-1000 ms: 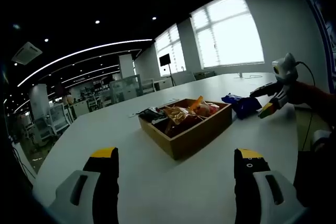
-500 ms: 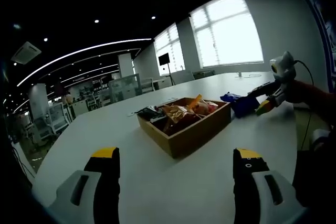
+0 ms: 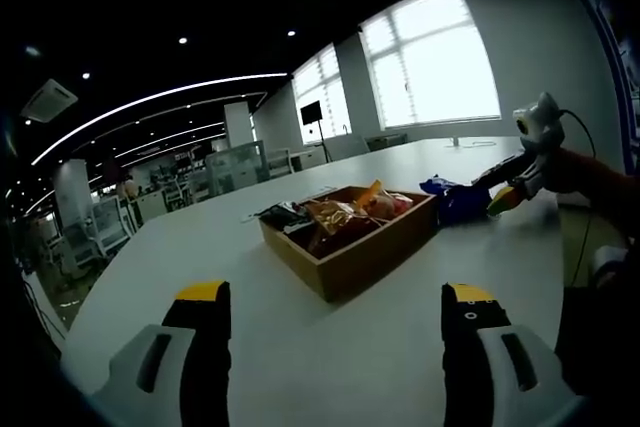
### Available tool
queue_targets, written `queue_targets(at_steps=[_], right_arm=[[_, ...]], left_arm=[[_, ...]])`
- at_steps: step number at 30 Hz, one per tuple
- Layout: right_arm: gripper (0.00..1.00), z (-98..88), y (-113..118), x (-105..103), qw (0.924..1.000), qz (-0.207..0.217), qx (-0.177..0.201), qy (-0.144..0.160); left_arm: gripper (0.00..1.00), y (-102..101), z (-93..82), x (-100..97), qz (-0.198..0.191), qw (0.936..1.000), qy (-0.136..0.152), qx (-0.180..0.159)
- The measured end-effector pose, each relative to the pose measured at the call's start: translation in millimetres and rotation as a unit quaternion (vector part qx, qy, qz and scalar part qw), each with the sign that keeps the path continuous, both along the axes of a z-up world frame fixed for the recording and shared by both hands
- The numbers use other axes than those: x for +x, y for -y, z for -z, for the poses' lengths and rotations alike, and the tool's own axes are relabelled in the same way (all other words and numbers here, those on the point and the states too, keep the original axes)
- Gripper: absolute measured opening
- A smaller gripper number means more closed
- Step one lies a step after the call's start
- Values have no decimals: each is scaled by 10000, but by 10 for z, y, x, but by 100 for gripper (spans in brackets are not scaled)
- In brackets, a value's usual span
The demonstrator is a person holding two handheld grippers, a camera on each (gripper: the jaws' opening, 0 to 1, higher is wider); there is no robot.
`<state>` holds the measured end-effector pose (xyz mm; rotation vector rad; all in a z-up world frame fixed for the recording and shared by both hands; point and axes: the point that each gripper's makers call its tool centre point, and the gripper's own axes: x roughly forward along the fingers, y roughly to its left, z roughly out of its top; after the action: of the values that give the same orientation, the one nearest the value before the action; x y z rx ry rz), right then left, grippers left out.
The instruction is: Pick up the scattered marshmallows, QQ candies, Oreo cookies, and mixed nuts on the table and sort them into separate containers
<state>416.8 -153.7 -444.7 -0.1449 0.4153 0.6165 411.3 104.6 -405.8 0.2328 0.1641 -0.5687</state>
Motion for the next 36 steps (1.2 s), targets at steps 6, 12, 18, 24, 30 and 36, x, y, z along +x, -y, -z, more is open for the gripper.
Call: queue_targets(at_steps=[6,12,18,24,30,36], right_arm=[[39,105,-144,-52,9994,-308,-127,-74],[33,153,-160,-42,9990,-353,-269,-39],[27,143,-112,-16,9994,-252,-209,-72],[26,142,-100,-21,9997,-204,-113,-111],[26,125,-90,-34,9996,-216,-168,-91],[25,21,-94,-51,9997,-229,-34,-23]], left_arm=[[89,23,3,-13,40,10000,-18,-39],[89,4,4,-10,15,10000,-21,-26],[89,-3,12,2,8,10000,-31,-16],[88,9,19,4,20,10000,-43,-1],[88,3,18,4,9,10000,-43,15],[88,10,13,0,13,10000,-40,44]])
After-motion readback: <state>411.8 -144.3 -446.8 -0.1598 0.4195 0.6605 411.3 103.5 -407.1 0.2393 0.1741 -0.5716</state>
